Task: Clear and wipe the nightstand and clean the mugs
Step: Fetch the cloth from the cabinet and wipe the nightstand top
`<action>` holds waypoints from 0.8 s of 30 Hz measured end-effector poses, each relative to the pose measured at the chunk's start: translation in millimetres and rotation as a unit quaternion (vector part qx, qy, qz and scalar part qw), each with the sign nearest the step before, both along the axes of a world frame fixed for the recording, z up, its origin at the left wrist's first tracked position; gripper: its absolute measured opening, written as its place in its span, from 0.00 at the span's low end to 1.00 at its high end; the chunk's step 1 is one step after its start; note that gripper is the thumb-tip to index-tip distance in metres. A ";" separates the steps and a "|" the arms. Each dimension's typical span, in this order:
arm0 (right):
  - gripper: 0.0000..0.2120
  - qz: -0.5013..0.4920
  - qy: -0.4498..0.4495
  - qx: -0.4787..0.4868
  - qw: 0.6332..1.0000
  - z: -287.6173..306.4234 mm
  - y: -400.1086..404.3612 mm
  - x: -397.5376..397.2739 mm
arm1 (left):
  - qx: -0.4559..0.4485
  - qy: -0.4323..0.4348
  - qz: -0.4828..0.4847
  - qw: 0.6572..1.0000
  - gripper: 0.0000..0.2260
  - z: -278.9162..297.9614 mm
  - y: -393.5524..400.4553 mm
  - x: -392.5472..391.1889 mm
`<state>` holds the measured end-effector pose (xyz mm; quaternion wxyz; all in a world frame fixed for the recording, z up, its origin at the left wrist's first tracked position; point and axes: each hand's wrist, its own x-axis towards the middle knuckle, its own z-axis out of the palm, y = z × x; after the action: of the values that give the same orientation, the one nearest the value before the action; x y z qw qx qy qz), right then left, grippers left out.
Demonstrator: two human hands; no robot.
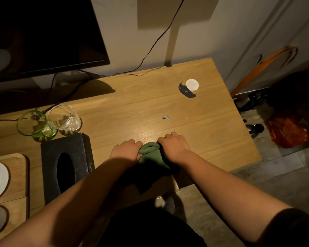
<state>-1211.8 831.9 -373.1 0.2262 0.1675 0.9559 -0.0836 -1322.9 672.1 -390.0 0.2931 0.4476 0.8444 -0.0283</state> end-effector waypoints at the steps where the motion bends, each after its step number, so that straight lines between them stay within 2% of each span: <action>1: 0.14 -0.003 0.005 -0.001 1.000 1.0 -0.6 3.6 | 0.009 -0.012 0.004 1.000 0.14 1.4 -0.6 0.0; 5: 0.14 -0.003 0.027 -0.015 1.000 9.1 -2.0 22.0 | 0.051 -0.059 -0.001 0.997 0.10 10.6 -5.2 2.0; 10: 0.07 -0.033 0.067 -0.050 0.996 19.1 2.8 52.9 | 0.076 -0.106 -0.017 0.991 0.11 31.1 -5.6 4.5; 15: 0.08 -0.068 0.122 -0.077 0.987 38.9 20.5 102.7 | 0.126 -0.047 -0.081 0.988 0.08 63.6 13.4 25.5; 24: 0.07 -0.120 0.153 -0.052 0.980 58.9 54.7 218.3 | 0.139 0.029 -0.162 0.977 0.10 104.9 74.0 105.6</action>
<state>-993.5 886.6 -314.3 0.0743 0.2539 0.9465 -0.1846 -1217.3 746.1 -285.1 0.1948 0.6139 0.7645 0.0287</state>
